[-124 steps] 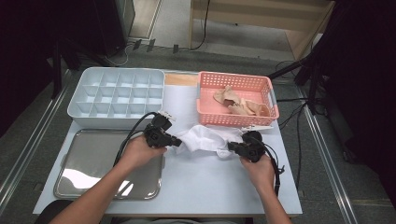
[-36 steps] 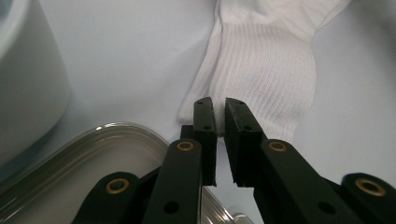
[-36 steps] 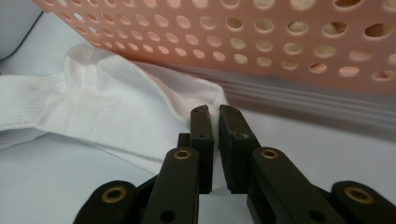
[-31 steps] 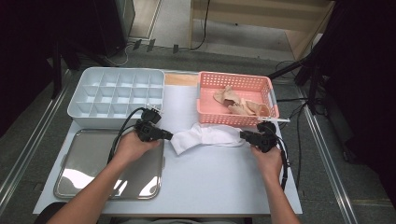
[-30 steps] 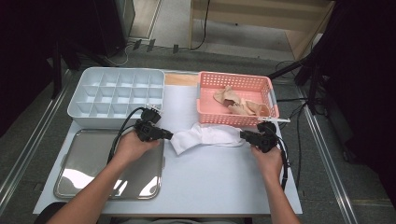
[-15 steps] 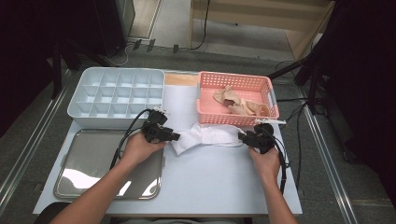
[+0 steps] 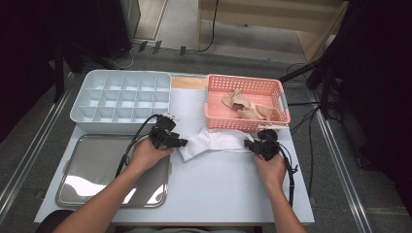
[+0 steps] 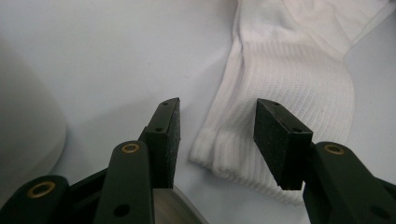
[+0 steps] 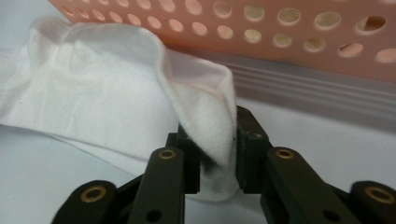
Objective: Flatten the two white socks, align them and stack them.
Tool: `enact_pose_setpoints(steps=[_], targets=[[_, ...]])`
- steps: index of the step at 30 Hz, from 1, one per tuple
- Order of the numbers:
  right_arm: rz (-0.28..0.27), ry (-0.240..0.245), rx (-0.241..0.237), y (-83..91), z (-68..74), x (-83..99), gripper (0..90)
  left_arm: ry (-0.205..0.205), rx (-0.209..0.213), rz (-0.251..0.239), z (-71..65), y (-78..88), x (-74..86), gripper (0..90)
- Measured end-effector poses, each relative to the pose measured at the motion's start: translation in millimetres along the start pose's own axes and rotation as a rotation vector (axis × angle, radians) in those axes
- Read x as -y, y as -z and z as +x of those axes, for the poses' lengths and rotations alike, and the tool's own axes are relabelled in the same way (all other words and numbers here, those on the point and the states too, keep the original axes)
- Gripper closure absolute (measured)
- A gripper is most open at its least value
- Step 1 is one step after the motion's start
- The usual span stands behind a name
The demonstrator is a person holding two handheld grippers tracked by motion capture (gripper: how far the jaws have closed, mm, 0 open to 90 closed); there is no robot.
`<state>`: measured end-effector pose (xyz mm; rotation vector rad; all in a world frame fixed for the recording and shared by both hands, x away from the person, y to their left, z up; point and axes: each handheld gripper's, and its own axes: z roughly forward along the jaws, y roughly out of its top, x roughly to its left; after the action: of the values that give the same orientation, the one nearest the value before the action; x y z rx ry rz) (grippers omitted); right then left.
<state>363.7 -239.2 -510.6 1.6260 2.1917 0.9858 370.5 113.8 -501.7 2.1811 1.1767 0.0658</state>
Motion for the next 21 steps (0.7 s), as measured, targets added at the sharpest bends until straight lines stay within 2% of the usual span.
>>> enact_pose_setpoints(steps=[7, 9, 11, 14, 17, 21], targets=[[0.014, -0.016, -0.015, 2.5, -0.4, 0.1, 83.3, -0.027, 0.006, 0.027, -5.0, -5.6, 1.6, 55.5], [0.018, -0.015, -0.018, 3.2, -0.1, 0.2, 84.3, -0.025, 0.006, 0.020, -6.1, -6.5, 2.2, 59.2], [0.024, -0.020, -0.025, 4.4, 0.0, 0.3, 84.8, -0.047, 0.002, 0.023, -7.2, -6.6, 3.1, 65.7], [0.035, -0.028, -0.030, 7.6, 0.2, 0.8, 85.5, -0.037, 0.041, 0.035, -9.8, -7.7, 2.9, 76.8], [0.039, -0.043, -0.040, 13.8, -1.5, 2.3, 85.9, -0.012, 0.088, 0.054, -8.7, -3.9, 2.2, 79.9], [0.052, -0.055, -0.056, 26.6, -6.2, 6.2, 86.2, -0.001, 0.118, 0.050, -7.5, 5.4, 0.7, 80.7]])
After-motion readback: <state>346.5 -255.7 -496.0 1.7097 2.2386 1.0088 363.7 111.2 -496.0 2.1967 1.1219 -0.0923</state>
